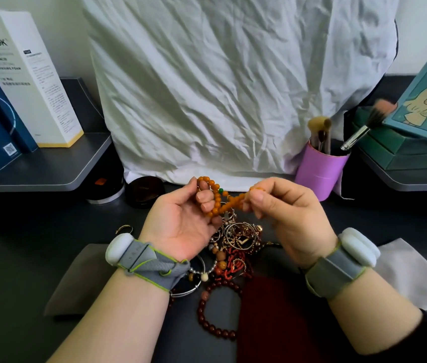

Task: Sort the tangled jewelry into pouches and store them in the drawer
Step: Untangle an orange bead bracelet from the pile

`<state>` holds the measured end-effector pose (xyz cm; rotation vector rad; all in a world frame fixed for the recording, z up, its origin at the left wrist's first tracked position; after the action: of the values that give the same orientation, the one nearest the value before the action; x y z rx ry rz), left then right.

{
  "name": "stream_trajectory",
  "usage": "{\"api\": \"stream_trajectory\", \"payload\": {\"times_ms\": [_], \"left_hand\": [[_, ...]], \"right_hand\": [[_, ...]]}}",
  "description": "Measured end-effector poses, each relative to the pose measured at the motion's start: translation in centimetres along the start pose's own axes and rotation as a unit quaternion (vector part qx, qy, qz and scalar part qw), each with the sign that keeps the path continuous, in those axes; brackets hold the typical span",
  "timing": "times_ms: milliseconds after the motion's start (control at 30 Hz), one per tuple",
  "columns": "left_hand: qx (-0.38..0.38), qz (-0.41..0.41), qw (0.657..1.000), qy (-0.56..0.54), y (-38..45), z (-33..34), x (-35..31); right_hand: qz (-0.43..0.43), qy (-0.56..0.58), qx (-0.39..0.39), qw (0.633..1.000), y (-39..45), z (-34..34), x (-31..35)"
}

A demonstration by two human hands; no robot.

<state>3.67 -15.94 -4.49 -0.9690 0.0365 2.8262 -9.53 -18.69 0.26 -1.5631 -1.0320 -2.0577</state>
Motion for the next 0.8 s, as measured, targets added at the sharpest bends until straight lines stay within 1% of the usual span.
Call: {"api": "stream_trajectory", "payload": {"times_ms": [67, 133, 233, 333, 467, 500, 567, 600, 633, 733, 800], "left_hand": [[0.001, -0.003, 0.999, 0.032, 0.0, 0.3, 0.1], [-0.004, 0.001, 0.997, 0.080, 0.0, 0.6, 0.1], [-0.024, 0.029, 0.982, 0.184, -0.1, 0.9, -0.2], [-0.031, 0.062, 0.966, 0.248, -0.2, 1.2, -0.5], [-0.034, 0.086, 0.950, 0.298, -0.2, 1.2, -0.5], [-0.033, 0.087, 0.950, 0.299, -0.2, 1.1, -0.4], [-0.024, 0.087, 0.952, 0.293, -0.3, 1.1, -0.1], [-0.020, 0.085, 0.952, 0.293, -0.3, 1.2, 0.0], [-0.020, 0.079, 0.950, 0.300, -0.3, 1.2, 0.1], [-0.037, 0.059, 0.935, 0.347, -0.4, 1.1, 0.4], [-0.029, 0.064, 0.937, 0.343, -0.2, 1.2, 0.5]], "right_hand": [[0.005, 0.061, -0.022, 0.998, 0.2, -0.2, -0.3], [0.024, 0.094, -0.031, 0.995, 0.3, -0.2, -0.7], [0.051, 0.123, -0.036, 0.990, 0.4, -0.2, -1.3], [0.067, 0.119, -0.039, 0.990, 0.4, -0.3, -1.6], [0.081, 0.039, -0.053, 0.995, 0.1, -0.3, -1.7], [0.082, -0.011, -0.067, 0.994, 0.0, -0.5, -1.5], [0.076, -0.155, -0.083, 0.981, -0.1, -0.8, -0.7], [0.073, -0.207, -0.078, 0.972, 0.0, -0.7, -0.4], [0.069, -0.235, -0.072, 0.967, 0.0, -0.6, -0.2], [0.056, -0.252, -0.080, 0.963, -0.1, -0.7, 0.4], [0.050, -0.260, -0.089, 0.960, -0.2, -0.7, 0.6]]}}
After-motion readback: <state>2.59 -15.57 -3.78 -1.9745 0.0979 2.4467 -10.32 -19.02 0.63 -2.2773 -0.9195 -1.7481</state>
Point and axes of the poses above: each hand's wrist, its own y-axis towards the middle knuckle, its own z-axis out of the palm, x = y × z, the point moved 8 cm from there along y, towards the middle knuckle, and after that the axes turned 15 degrees about x, right-handed, at the moved point
